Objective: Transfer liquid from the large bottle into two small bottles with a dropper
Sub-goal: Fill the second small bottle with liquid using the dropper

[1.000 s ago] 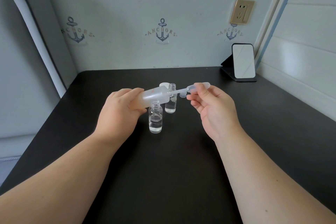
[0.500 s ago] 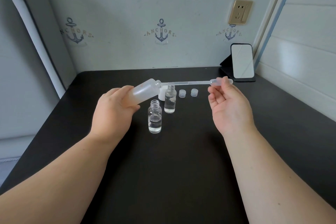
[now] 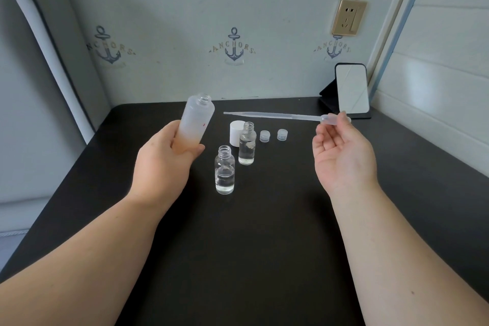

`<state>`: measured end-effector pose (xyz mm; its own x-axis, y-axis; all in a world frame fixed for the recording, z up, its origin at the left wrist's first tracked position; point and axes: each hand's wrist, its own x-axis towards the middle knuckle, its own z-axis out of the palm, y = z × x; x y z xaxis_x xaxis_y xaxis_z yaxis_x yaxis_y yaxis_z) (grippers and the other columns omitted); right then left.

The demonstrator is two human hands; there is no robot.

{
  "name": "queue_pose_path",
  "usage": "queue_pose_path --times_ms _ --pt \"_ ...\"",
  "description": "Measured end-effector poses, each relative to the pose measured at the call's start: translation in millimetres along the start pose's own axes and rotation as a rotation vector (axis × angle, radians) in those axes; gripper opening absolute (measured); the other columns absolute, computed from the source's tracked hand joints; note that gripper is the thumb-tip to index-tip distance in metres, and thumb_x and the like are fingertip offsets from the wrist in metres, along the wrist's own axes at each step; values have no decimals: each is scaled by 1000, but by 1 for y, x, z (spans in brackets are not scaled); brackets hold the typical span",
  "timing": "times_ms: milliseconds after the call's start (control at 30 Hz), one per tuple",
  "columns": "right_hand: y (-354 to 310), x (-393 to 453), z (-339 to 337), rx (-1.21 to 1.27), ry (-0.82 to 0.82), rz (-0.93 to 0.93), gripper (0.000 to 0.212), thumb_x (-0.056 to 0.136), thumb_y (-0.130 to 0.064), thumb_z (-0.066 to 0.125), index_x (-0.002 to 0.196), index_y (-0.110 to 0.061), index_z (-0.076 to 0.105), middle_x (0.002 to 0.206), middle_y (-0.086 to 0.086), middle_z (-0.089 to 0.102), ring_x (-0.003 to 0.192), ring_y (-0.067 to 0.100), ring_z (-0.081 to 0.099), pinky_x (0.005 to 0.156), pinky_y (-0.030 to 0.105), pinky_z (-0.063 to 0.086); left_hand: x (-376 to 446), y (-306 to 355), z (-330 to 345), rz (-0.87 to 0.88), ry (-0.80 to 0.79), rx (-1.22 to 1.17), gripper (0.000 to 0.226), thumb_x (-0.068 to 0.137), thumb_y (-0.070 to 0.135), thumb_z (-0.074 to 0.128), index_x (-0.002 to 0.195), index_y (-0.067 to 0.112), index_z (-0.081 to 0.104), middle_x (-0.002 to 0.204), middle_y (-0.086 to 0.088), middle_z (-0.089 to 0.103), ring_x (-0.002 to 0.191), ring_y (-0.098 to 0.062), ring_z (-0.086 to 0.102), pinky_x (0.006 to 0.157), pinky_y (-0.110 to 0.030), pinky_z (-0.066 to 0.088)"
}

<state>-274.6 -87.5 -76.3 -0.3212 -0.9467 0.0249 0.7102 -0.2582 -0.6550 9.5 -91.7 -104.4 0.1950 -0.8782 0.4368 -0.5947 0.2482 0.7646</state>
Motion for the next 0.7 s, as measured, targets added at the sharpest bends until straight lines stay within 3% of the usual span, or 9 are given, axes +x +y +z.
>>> queue_pose_path --times_ms 200,500,700 --pt "0 2 -2 7 14 15 21 93 -19 71 74 -10 75 79 3 71 63 14 63 61 22 51 -1 2 2 -42 -5 -40 28 90 36 73 107 43 52 89 26 64 81 26 55 62 -12 39" --pt "1 3 -3 -32 24 15 25 92 -19 71 70 -10 76 77 3 71 60 14 61 58 22 50 3 -3 4 -94 -47 -51 52 87 48 74 131 32 52 100 32 55 92 11 54 70 -13 39" --pt "0 3 -3 -55 12 11 29 94 -19 69 66 -11 75 76 1 70 58 13 59 57 22 48 -5 6 -2 -101 15 -262 51 82 46 66 129 36 50 111 23 60 94 9 61 73 -20 48"
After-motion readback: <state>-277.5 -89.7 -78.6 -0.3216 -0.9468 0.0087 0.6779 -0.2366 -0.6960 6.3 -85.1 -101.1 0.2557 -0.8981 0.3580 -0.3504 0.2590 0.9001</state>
